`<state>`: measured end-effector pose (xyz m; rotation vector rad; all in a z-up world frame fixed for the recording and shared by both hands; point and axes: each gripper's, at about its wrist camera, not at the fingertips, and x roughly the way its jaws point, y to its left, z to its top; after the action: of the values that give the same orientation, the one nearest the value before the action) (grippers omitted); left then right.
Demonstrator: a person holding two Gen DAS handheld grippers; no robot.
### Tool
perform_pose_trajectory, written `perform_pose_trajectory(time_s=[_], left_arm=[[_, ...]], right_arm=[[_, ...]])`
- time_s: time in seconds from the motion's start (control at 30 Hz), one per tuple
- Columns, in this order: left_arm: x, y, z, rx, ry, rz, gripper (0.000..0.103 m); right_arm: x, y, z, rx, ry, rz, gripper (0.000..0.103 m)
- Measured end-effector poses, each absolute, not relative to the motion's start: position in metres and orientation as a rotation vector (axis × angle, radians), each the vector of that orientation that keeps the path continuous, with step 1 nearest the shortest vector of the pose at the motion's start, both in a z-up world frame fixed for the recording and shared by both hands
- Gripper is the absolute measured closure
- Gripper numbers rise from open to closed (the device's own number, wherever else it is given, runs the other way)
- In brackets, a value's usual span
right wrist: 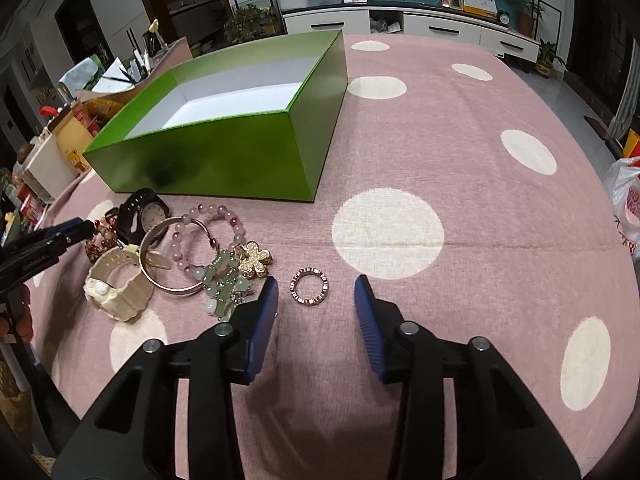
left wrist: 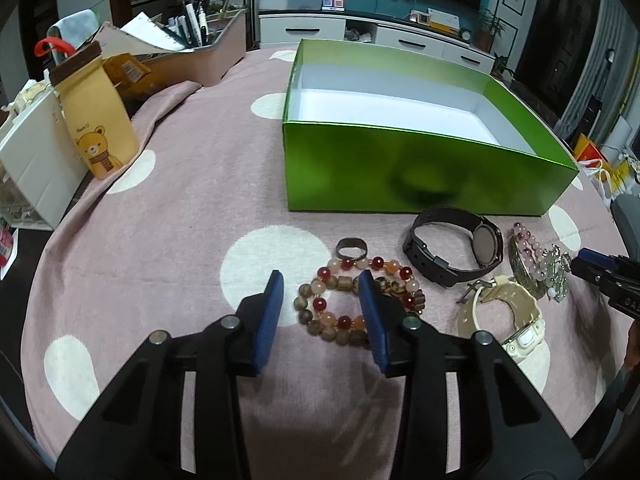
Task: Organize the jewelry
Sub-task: 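Close left tool on the bead bracelet while right tool closes on the silver ring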
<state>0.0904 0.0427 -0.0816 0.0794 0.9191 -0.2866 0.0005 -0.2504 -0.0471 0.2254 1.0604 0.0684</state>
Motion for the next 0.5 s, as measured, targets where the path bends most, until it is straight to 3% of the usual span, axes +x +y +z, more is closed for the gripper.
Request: perform_pose_trajectory(time_s=[0.5], left_arm=[[0.097,0.042,-0.09,0.094,0.935,-0.301,0.091]], right_arm=[[0.01,-0.235,-0.051,0.1,1.043,0.065,0.082]])
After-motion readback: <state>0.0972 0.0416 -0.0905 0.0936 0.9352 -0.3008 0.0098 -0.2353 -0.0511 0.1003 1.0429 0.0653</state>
